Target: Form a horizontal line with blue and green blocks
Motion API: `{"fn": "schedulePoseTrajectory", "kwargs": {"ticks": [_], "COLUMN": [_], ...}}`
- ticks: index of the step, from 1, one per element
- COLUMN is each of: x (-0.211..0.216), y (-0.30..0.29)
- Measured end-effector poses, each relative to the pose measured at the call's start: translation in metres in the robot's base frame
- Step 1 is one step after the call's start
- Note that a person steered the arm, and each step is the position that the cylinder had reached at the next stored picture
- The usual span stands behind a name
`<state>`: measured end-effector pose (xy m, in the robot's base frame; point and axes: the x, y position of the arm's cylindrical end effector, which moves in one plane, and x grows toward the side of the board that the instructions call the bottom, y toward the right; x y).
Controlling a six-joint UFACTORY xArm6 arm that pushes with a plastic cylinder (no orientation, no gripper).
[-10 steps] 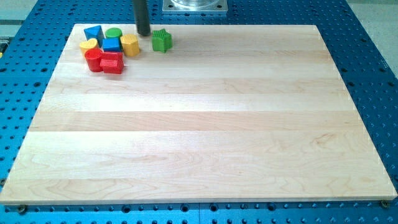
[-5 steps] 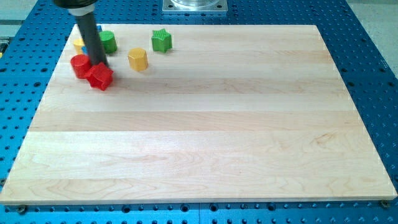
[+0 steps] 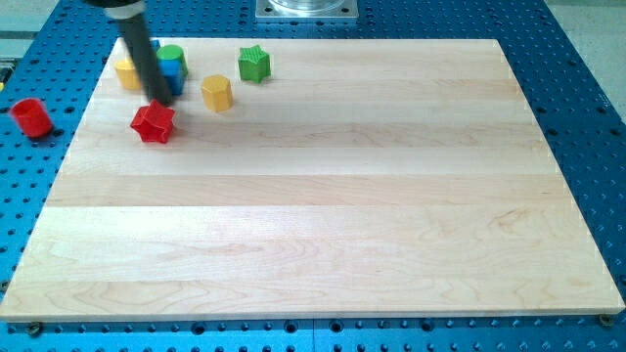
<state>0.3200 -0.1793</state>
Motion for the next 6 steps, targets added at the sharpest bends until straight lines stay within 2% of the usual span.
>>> {"fn": "schedulePoseTrajectory", "kwargs": {"ticks": [1, 2, 3, 4, 6], "x": [-0.014, 0.018, 0.021, -0.013, -0.025], "y": [0.025, -0.019, -0.051, -0.042, 0.040]}}
